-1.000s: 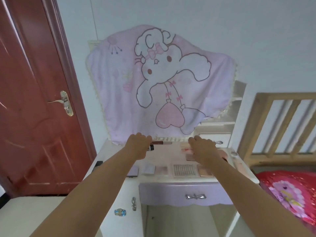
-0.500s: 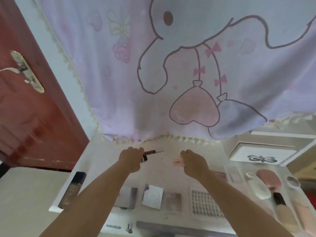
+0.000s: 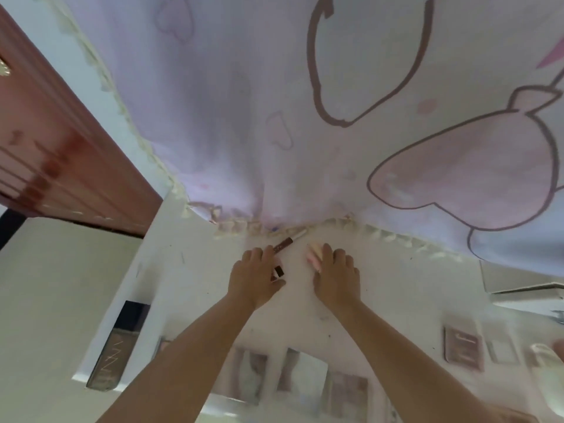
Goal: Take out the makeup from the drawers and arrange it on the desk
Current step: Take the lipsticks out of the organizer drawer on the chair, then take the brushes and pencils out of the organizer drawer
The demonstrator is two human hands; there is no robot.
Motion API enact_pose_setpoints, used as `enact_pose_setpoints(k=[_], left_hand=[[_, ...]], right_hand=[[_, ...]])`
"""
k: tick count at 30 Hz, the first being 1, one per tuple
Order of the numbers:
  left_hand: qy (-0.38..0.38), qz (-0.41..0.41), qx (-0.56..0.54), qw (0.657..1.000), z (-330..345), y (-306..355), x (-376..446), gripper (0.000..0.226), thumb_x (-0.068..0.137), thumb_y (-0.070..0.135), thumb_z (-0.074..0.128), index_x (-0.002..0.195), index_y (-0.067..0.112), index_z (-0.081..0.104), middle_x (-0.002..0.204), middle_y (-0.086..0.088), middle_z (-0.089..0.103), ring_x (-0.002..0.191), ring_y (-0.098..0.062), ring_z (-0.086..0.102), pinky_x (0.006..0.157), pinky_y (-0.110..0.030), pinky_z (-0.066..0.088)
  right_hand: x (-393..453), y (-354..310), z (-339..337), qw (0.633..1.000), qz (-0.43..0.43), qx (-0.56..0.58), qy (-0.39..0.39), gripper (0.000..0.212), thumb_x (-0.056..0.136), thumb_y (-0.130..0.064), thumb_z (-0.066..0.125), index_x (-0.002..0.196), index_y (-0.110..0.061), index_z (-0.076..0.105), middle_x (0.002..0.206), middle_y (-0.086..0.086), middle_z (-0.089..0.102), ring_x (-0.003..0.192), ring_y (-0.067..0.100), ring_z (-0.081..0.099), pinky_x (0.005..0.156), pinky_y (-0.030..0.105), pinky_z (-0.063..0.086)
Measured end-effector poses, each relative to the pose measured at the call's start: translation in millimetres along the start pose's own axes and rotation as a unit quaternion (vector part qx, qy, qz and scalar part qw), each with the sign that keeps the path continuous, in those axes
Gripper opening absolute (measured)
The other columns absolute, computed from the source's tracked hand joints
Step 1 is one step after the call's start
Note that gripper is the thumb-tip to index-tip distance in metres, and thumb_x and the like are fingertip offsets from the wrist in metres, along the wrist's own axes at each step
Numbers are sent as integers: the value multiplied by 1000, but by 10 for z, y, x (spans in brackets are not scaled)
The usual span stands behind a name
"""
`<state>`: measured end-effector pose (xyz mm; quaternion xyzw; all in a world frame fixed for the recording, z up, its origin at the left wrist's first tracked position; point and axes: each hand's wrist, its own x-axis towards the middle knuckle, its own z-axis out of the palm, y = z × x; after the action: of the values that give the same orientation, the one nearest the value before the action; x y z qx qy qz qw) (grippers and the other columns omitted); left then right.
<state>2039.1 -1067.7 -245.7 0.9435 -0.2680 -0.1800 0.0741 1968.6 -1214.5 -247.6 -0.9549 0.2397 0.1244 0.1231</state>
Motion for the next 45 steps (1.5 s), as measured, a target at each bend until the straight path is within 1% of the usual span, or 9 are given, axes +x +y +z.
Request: enact_pose_setpoints(k=[4, 7, 15, 20, 25, 30, 35, 40, 45], left_hand=[[-10, 28, 34, 999, 112, -62, -105, 86, 80, 60, 48, 144, 18, 9, 148, -7, 17, 136, -24, 18, 108, -36, 23], [-42, 18, 45, 998, 154, -115, -191, 88, 82, 60, 45, 145, 19, -1, 154, -8, 0, 142, -24, 2, 114, -39, 8], [-54, -5, 61, 997, -176, -146, -403, 81, 88, 51, 44, 145, 16, -2, 155, -10, -5, 143, -27, -4, 115, -42, 8], [-11, -74, 145, 987, -641, -367, -932, 55, 96, 34, 36, 143, 18, 14, 154, -7, 2, 142, -24, 2, 113, -41, 9], [51, -261, 135, 954, -1045, -742, -2089, 44, 97, 34, 31, 139, 25, 27, 153, -1, 14, 140, -23, 10, 112, -42, 13], [141, -486, 80, 859, -1138, -968, -4068, 52, 95, 46, 30, 143, 31, 18, 154, 3, 12, 142, -22, 6, 115, -42, 6], [223, -668, 19, 710, -831, -743, -6232, 53, 94, 46, 33, 143, 29, 19, 153, 2, 15, 142, -22, 8, 114, -40, 10], [242, -788, -19, 566, -70, -21, -8222, 55, 95, 43, 33, 144, 27, 15, 155, -2, 10, 143, -24, 4, 115, -38, 6], [220, -876, -51, 427, 855, 958, -9822, 57, 95, 46, 28, 145, 27, 9, 156, -2, 2, 143, -23, -4, 116, -39, 0]], right_hand=[[-66, 55, 56, 1000, -10, -24, -18, 77, 86, -51, 43, 143, -14, 6, 148, 9, 16, 132, 27, 24, 104, 39, 29], [-161, 94, 63, 998, -8, -20, -51, 77, 86, -54, 41, 143, -19, 3, 153, 9, 4, 140, 26, 10, 111, 40, 19], [-282, 47, -230, 994, -73, -62, -54, 65, 94, -43, 31, 145, -17, -1, 154, 11, -3, 142, 26, 2, 115, 41, 12], [-259, -426, -599, 974, -208, -90, -8, 59, 95, -35, 32, 145, -17, 5, 154, 7, 5, 141, 22, 11, 112, 40, 19], [-798, -1457, -820, 892, -440, -100, 35, 54, 95, -41, 29, 144, -24, 12, 154, -3, 12, 142, 22, 10, 112, 45, 15], [-2191, -2679, -838, 767, -629, -120, 29, 67, 89, -60, 22, 145, -25, 10, 155, 1, 6, 142, 29, 4, 112, 53, 8], [-4140, -3383, -524, 630, -766, -126, 26, 67, 88, -61, 24, 144, -25, 12, 154, 0, 7, 142, 29, 3, 110, 54, 9], [-6356, -3408, 98, 500, -858, -114, -20, 69, 87, -64, 25, 144, -25, 13, 155, 3, 8, 142, 28, 3, 111, 52, 8], [-8411, -2907, 772, 386, -915, -97, -63, 66, 89, -60, 24, 144, -25, 13, 155, 4, 4, 142, 26, -1, 112, 50, 5]])
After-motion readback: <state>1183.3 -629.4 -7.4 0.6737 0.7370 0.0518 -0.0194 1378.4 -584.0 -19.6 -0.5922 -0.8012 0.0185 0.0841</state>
